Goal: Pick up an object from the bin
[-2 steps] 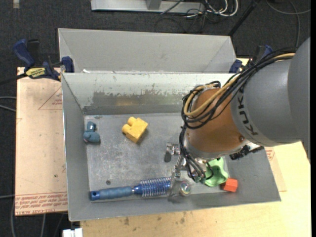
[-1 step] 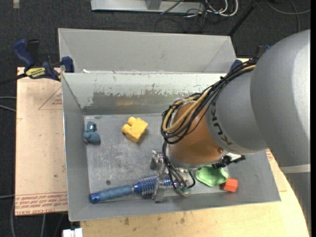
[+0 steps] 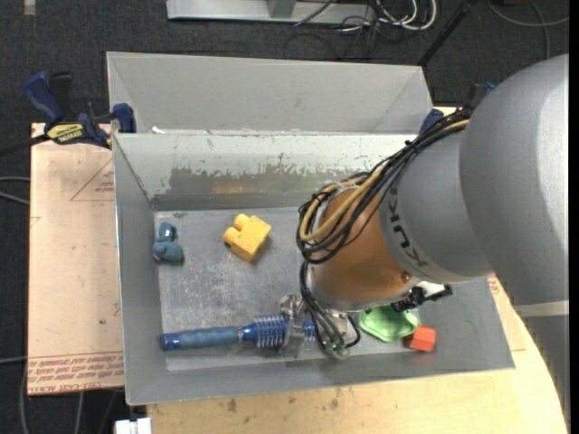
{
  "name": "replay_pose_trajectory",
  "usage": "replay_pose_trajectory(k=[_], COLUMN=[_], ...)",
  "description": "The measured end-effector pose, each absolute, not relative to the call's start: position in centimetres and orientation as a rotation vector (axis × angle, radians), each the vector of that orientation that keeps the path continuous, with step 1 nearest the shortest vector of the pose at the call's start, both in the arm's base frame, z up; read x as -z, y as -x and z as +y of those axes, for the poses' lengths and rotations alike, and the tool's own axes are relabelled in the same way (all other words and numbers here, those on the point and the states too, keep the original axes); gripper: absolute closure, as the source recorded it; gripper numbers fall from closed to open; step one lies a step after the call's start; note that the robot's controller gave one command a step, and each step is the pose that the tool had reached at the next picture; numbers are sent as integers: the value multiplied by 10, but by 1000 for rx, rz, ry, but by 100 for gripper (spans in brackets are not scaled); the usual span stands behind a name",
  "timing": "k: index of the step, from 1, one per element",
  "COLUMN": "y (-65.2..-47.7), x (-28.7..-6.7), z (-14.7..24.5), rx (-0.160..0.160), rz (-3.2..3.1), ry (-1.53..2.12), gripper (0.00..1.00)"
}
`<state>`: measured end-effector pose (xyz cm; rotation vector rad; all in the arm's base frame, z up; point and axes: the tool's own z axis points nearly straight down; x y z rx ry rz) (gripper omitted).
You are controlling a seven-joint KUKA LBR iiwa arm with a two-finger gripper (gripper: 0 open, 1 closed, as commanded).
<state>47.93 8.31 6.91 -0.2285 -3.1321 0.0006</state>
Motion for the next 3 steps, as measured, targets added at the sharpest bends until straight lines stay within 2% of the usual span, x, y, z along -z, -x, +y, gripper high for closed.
replay_pose_trajectory(k=[1, 2, 3], y=[-504, -512, -508], x=[-180, -328, -237], z=[76, 61, 138], rx=[4, 3, 1], rz=[-3139, -3142, -3134], ry=[263, 247, -91], gripper=[100, 100, 100])
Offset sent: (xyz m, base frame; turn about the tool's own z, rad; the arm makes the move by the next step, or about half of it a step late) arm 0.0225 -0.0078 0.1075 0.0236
